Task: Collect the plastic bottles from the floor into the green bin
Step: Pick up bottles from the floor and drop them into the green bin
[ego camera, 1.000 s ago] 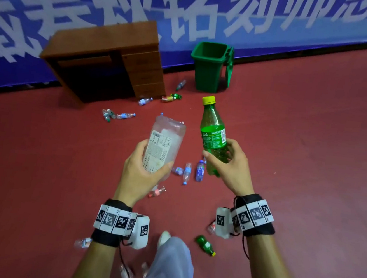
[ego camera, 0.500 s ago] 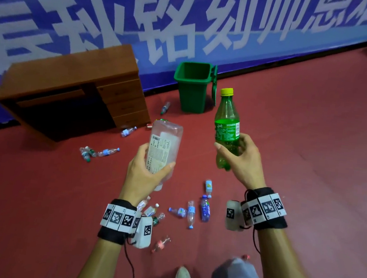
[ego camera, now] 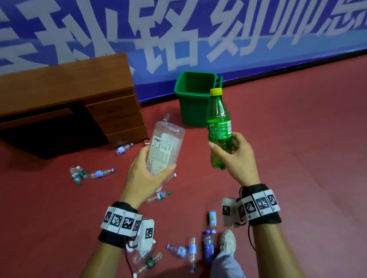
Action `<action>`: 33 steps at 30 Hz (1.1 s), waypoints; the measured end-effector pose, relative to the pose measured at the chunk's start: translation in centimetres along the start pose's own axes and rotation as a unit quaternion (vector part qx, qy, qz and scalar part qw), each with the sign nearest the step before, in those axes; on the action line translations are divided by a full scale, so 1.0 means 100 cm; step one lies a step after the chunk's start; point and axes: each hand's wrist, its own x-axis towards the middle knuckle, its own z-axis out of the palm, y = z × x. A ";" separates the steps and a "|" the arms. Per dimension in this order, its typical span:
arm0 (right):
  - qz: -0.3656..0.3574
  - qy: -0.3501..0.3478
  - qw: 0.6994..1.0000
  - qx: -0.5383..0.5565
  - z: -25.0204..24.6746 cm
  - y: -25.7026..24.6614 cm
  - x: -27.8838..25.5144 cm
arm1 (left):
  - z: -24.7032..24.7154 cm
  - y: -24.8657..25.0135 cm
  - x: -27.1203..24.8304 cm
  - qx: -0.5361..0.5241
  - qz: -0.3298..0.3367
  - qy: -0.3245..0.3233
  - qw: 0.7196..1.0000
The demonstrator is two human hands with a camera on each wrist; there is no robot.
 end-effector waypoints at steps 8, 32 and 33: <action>-0.029 -0.079 0.996 -0.005 0.008 0.014 0.242 | 0.049 0.023 0.189 0.004 -0.039 0.075 0.996; -0.002 0.094 0.995 0.024 0.121 0.046 0.718 | 0.095 0.004 0.755 -0.003 0.068 -0.061 0.996; 0.009 0.100 0.995 0.020 0.124 0.046 0.733 | 0.096 0.006 0.776 -0.006 0.064 -0.082 0.995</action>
